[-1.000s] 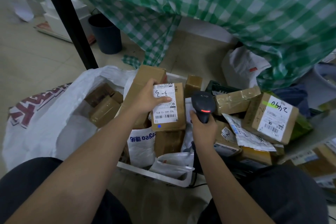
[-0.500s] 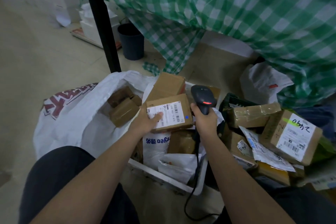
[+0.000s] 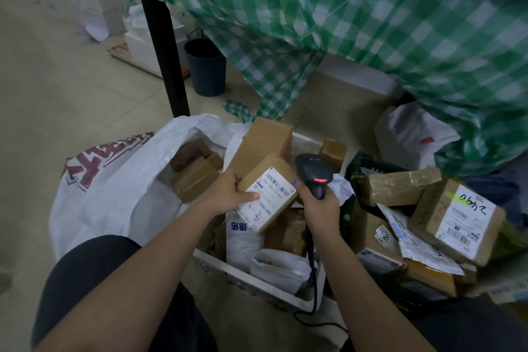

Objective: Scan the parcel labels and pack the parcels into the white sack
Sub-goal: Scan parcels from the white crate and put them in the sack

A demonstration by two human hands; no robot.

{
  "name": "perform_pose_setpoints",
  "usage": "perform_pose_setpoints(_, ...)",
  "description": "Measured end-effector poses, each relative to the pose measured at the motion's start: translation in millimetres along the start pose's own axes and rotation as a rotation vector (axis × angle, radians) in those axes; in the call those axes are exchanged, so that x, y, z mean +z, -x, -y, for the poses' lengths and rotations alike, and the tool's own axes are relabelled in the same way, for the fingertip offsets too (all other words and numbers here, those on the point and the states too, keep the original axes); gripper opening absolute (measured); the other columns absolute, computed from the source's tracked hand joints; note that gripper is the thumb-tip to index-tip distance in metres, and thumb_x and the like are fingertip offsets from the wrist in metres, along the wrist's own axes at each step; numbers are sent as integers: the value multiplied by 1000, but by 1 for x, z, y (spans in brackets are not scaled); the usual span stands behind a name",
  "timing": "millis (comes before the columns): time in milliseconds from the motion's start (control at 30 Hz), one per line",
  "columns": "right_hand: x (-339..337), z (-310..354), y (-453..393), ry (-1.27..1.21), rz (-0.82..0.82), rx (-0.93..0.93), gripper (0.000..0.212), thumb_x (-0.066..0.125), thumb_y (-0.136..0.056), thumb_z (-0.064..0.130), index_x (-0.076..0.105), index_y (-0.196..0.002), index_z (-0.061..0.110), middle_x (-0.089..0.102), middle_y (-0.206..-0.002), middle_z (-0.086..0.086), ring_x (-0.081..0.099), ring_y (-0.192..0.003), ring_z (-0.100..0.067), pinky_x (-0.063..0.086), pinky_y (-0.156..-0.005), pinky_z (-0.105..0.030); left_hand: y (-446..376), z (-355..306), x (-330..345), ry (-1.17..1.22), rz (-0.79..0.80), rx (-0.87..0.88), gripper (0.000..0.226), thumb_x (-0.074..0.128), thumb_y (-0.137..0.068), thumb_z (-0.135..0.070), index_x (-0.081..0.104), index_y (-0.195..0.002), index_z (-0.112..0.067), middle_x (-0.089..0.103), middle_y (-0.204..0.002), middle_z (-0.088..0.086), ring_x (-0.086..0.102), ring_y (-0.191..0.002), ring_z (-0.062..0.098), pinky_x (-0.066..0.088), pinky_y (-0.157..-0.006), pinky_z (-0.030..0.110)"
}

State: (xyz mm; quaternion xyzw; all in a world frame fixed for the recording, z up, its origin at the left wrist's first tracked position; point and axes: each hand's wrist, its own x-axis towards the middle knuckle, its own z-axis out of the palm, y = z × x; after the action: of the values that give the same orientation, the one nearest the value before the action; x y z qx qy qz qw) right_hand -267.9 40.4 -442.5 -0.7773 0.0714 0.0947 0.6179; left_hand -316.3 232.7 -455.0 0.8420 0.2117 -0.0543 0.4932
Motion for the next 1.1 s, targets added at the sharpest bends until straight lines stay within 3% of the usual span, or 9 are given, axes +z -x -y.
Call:
perform_pose_setpoints(133, 10, 24, 2, -140, 70, -53, 12, 70, -87, 27, 60, -82, 24, 63, -75, 0, 60, -69, -13, 53, -69, -34, 17, 0, 1, 273, 134, -40, 60, 71, -86, -25, 39, -136, -24, 58, -127, -1, 57, -96, 4, 46, -67, 9)
perform_pose_setpoints(200, 13, 31, 1, -150, 102, -50, 14, 69, -89, 24, 58, -80, 22, 61, -73, 0, 58, -63, -10, 53, -63, -29, 23, 2, 4, 326, 155, -78, 51, 66, -89, -31, 45, -134, -23, 60, -125, -1, 58, -92, 3, 45, -68, 10)
perform_pose_setpoints(333, 13, 32, 1, -178, 60, -23, 13, 68, -90, 22, 58, -82, 24, 62, -79, 0, 59, -71, -9, 52, -67, -25, 30, 10, 8, 482, 100, -149, 56, 73, -81, -43, 43, -127, -34, 54, -132, -2, 57, -112, 15, 45, -97, 35)
perform_pose_setpoints(400, 9, 34, 1, -201, 54, -29, 12, 68, -90, 22, 59, -83, 25, 62, -78, 2, 59, -73, -9, 53, -71, -30, 31, 10, 6, 584, 128, -179, 59, 78, -71, -42, 42, -118, -39, 56, -128, -3, 59, -114, 20, 43, -103, 50)
perform_pose_setpoints(533, -1, 47, 2, -144, 98, -74, 11, 67, -90, 23, 58, -85, 26, 61, -78, 2, 59, -71, -9, 55, -71, -31, 33, 1, 2, 592, 167, -182, 63, 75, -81, -17, 32, -124, -33, 56, -126, 5, 60, -111, 25, 48, -99, 50)
perform_pose_setpoints(700, -17, 58, 10, 22, 59, -165, 17, 69, -89, 25, 57, -77, 23, 64, -74, -2, 62, -71, -14, 50, -70, -31, 38, -13, -3, 510, 61, -130, 82, 74, -82, -17, 18, -139, -30, 60, -111, -1, 63, -102, 22, 52, -90, 43)
perform_pose_setpoints(867, -36, 48, 36, 106, 166, -130, 15, 71, -86, 25, 62, -78, 18, 68, -71, -3, 71, -72, -22, 51, -60, -29, 42, -29, -5, 604, -75, -104, 79, 74, -82, -13, 21, -140, -23, 57, -104, -7, 64, -90, 14, 54, -60, 26)
perform_pose_setpoints(1000, -49, 41, 57, 101, 215, -93, 14, 69, -88, 24, 63, -81, 13, 67, -68, -1, 67, -57, -10, 46, -50, -18, 47, -36, -2, 586, -79, -89, 85, 77, -79, -16, 22, -143, -22, 57, -104, -8, 62, -91, 11, 54, -63, 27)
perform_pose_setpoints(1100, -57, 36, 66, 113, 213, -73, 16, 68, -89, 25, 63, -78, 14, 65, -63, -3, 66, -56, -12, 47, -53, -24, 50, -38, 2, 600, -87, -88, 84, 77, -79, -15, 22, -142, -22, 56, -105, -6, 61, -90, 11, 54, -63, 29)
